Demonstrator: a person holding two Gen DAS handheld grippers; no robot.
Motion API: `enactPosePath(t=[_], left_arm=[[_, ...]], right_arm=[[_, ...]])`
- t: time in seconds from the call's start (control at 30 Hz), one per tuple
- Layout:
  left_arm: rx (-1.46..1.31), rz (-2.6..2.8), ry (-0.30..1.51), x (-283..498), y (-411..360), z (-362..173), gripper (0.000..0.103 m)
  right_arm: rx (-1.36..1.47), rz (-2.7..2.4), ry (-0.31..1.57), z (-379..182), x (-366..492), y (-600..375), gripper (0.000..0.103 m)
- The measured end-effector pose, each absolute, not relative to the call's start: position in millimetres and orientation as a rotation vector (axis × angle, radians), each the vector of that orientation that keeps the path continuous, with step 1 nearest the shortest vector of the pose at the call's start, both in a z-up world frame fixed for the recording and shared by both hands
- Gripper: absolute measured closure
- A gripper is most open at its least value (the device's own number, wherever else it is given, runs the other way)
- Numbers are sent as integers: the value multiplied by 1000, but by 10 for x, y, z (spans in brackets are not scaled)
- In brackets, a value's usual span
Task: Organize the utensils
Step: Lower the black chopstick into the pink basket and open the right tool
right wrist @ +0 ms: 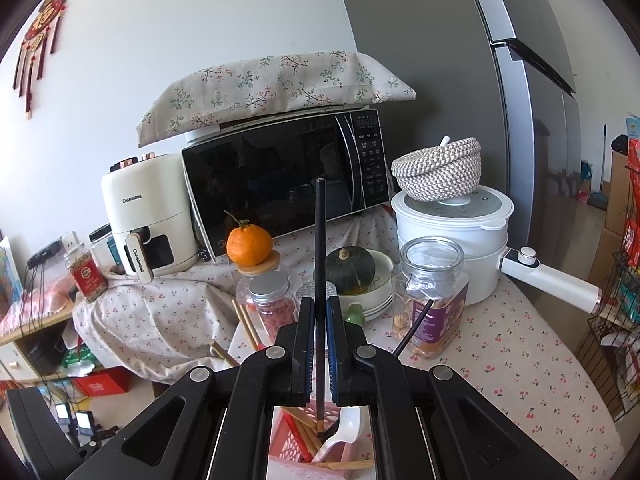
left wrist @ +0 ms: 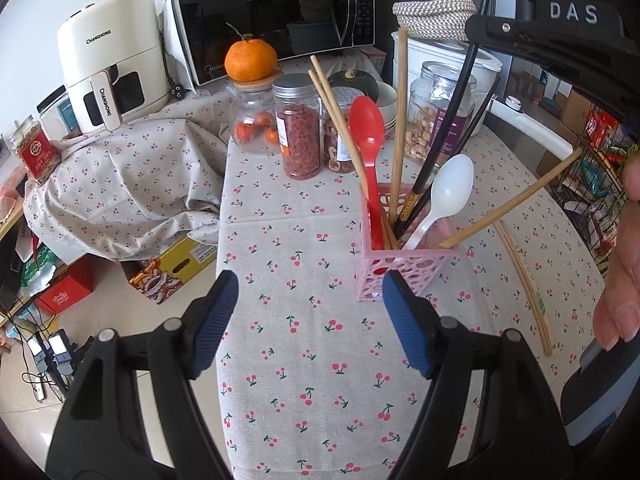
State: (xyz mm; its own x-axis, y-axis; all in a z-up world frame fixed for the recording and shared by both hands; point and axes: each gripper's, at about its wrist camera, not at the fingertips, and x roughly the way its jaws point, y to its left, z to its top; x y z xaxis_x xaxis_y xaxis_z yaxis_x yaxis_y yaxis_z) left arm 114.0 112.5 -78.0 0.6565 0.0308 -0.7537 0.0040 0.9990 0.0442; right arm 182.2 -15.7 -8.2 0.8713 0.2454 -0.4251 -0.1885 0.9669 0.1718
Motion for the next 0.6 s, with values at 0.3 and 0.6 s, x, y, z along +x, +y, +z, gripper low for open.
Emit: enactPosePath(t=[0.3,0.6], left_arm=[[9,12,874,1176,1155,-805,28],[-28,21,891,1210,1246,-834,28]], right_arm=[[98,271,502,-83,1836,-187,97],[51,276,517,-31,1779,-148,98]])
